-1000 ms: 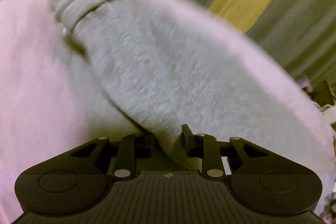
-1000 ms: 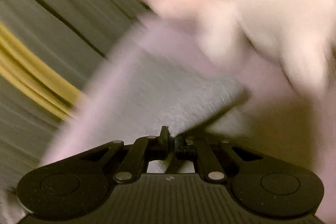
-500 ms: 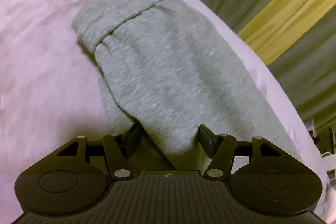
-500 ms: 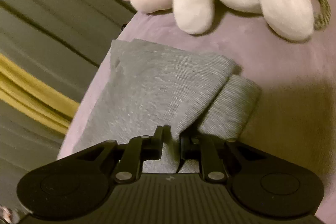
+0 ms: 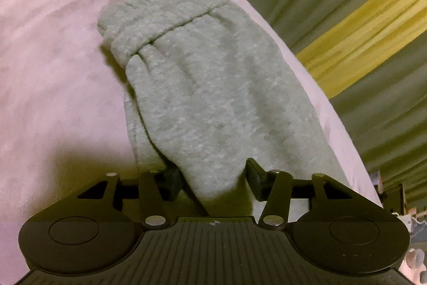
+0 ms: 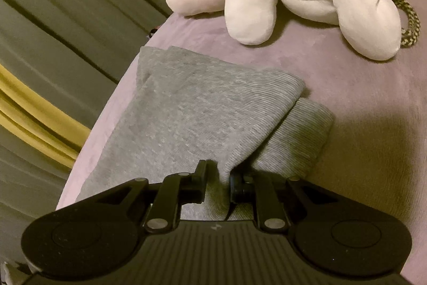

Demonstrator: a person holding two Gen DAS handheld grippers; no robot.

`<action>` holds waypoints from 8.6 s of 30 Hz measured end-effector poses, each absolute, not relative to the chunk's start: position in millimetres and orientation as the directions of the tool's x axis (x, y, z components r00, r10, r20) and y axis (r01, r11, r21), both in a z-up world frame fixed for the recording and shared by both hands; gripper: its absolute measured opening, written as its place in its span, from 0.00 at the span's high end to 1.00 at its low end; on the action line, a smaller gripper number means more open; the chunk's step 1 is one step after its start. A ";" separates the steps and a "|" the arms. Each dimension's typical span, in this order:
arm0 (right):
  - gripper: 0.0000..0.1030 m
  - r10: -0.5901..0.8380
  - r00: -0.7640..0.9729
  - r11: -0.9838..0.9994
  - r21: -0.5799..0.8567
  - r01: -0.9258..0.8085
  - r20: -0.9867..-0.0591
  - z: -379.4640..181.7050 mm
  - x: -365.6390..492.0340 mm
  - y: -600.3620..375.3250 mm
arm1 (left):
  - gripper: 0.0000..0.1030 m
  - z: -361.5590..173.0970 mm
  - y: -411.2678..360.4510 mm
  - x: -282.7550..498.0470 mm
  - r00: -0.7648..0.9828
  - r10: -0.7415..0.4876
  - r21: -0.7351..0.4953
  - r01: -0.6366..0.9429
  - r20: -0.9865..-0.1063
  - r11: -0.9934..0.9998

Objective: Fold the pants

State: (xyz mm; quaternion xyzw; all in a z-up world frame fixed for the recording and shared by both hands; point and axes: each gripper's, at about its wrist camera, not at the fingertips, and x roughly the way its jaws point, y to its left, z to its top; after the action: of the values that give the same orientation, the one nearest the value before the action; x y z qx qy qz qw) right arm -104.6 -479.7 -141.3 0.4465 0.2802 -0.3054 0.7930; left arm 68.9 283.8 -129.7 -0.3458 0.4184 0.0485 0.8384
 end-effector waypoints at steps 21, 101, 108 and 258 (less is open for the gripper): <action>0.92 -0.224 0.703 0.293 0.641 0.709 -0.675 -150.2 -119.6 -488.9 | 0.51 -137.7 274.9 82.7 0.624 -0.181 -0.505 -0.391 -0.760 0.770; 0.05 -0.229 0.649 0.562 0.446 0.697 -0.725 -125.7 -71.7 -422.8 | 0.17 -104.0 86.6 181.4 0.656 0.086 0.124 0.012 -0.750 0.992; 0.04 -0.236 0.635 0.581 0.418 0.699 -0.735 -127.9 -65.4 -422.3 | 0.14 -110.4 146.6 197.9 0.605 0.378 0.273 -0.261 -0.701 0.926; 0.90 0.398 0.711 0.874 0.474 -0.104 -0.579 -80.9 -71.8 -205.8 | 0.00 -112.8 70.4 68.5 0.563 -0.132 -0.176 -0.024 -0.816 0.984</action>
State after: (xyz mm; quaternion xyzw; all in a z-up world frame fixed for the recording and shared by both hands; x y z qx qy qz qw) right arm -71.8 -205.8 -80.9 0.2083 0.3536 0.1393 0.9012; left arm 68.5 70.4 -112.8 -0.0838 0.4664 -0.0306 0.8800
